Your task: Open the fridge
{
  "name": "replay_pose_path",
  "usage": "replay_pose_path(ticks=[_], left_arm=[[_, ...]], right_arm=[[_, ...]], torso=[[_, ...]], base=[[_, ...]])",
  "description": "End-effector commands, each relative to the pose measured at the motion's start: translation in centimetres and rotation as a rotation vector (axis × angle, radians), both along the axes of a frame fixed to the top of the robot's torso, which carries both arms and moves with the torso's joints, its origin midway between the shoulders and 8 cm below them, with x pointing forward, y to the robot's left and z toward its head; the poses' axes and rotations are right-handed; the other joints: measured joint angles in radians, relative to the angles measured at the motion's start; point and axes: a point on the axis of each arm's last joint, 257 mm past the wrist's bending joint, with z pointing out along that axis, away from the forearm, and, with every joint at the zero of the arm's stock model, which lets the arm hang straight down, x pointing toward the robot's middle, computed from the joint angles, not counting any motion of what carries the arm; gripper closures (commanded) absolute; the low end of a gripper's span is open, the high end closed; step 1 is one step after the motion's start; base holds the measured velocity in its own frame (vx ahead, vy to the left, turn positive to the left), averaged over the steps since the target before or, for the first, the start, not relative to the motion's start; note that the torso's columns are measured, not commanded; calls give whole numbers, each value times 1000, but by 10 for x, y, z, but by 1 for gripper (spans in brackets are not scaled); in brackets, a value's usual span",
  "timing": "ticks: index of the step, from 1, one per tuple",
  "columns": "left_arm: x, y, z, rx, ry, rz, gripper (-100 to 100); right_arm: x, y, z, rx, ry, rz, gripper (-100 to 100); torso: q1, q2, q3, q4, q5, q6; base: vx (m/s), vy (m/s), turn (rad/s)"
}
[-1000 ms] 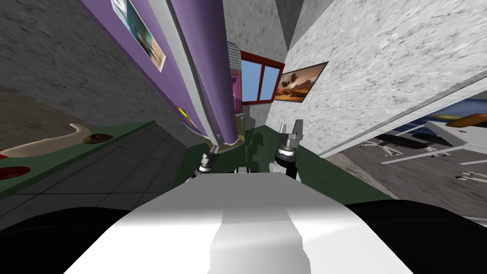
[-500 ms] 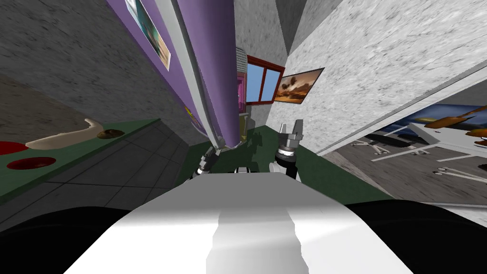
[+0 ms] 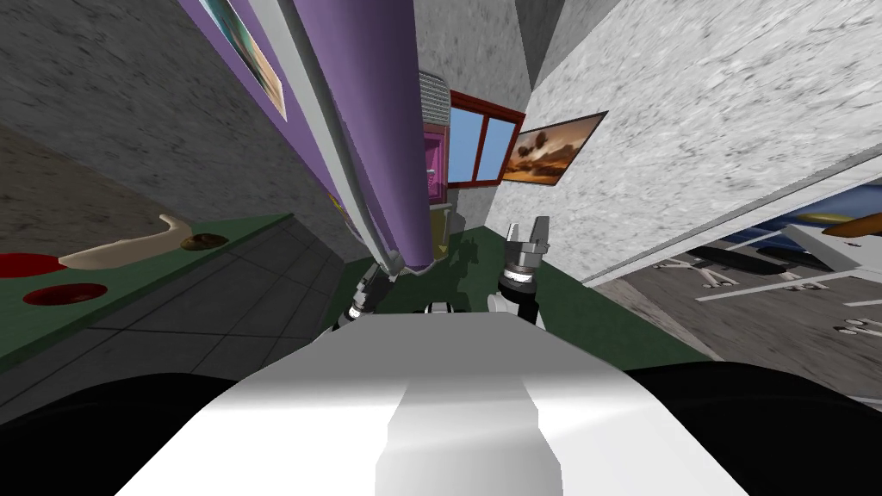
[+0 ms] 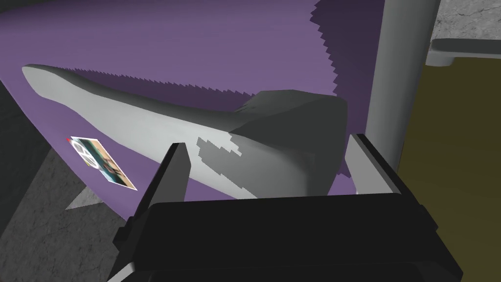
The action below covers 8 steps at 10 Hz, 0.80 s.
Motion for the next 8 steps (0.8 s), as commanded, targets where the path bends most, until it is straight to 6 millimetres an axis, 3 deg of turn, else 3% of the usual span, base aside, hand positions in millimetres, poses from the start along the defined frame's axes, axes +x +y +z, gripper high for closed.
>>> replay_pose_path(ticks=[1, 7, 8], left_arm=[[-5, 0, 17, -4, -18, -12, -100], [-11, -2, 28, -4, -17, -27, -100], [-9, -1, 7, 13, 41, -19, -100]], right_arm=[[0, 0, 0, 0, 0, 0, 0], [0, 0, 0, 0, 0, 0, 0], [0, 0, 0, 0, 0, 0, 0]], torso=[[0, 2, 1, 1, 0, 0], [-5, 3, -3, 7, -5, 0], [-5, 4, -4, 9, -7, 0]], base=[[13, -11, 40], [12, -10, 22], [0, 0, 0]])
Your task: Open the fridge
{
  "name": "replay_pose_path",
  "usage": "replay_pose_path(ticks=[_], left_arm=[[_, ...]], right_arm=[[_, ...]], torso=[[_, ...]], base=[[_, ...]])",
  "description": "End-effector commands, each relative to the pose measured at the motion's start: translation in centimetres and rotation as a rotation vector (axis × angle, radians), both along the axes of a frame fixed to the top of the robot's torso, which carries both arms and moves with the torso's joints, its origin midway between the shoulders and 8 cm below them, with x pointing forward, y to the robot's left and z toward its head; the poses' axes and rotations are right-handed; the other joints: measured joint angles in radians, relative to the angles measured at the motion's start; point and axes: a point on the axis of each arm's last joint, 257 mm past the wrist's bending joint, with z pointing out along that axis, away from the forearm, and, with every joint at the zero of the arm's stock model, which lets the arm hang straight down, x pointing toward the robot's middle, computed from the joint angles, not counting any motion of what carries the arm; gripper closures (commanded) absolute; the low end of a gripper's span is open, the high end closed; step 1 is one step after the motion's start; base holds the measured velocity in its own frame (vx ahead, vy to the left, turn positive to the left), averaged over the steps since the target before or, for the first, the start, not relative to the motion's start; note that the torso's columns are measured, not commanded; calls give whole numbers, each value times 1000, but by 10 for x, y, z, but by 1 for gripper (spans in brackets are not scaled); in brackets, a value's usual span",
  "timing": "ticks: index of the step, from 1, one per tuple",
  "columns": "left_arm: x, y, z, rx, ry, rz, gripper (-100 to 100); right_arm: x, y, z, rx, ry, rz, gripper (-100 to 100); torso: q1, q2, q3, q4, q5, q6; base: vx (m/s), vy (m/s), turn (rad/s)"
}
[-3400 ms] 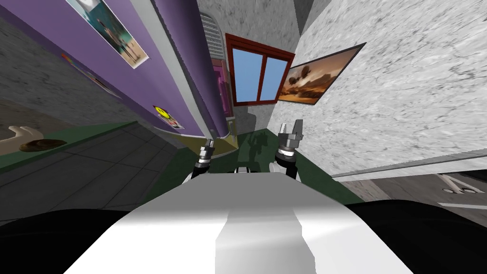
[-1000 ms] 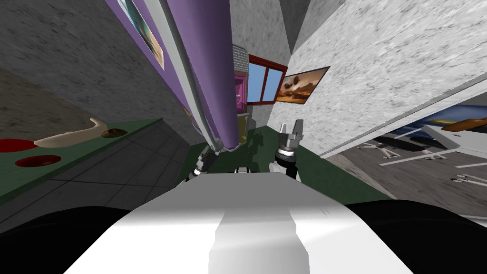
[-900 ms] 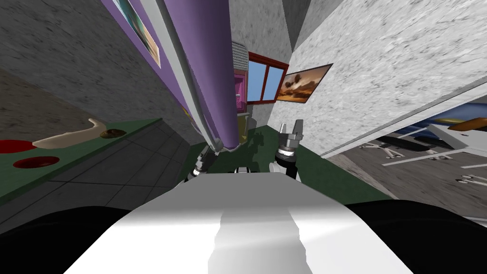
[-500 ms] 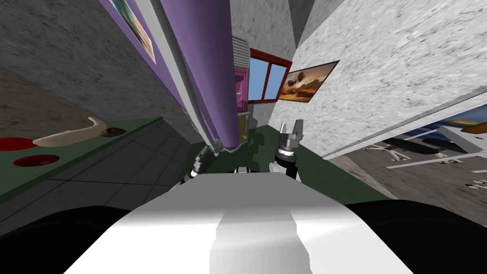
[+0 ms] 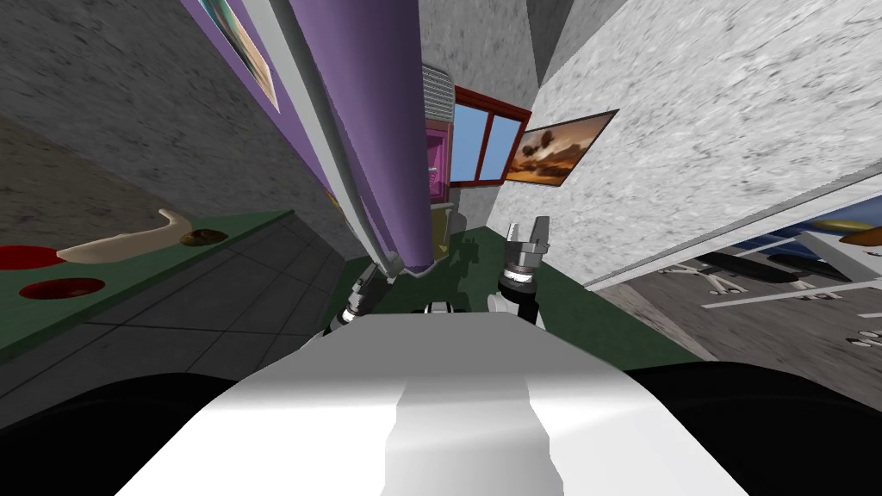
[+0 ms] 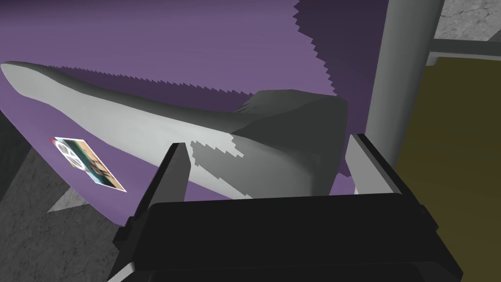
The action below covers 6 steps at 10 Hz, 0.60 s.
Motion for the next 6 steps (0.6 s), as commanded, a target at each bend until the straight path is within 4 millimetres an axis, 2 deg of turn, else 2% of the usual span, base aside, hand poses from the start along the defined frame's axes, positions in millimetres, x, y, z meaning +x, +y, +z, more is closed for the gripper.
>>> replay_pose_path(ticks=[1, 6], left_arm=[[0, 0, -2, 1, 7, 1, 0], [1, 2, -6, -2, 20, 5, 0]], right_arm=[[0, 0, 0, 0, 0, 0, 0], [0, 0, 0, 0, 0, 0, 0]], torso=[[-2, -1, 2, -5, 2, 0], [-1, -5, 4, -12, 6, 1]], base=[[0, 0, 0], [0, 0, 0]])
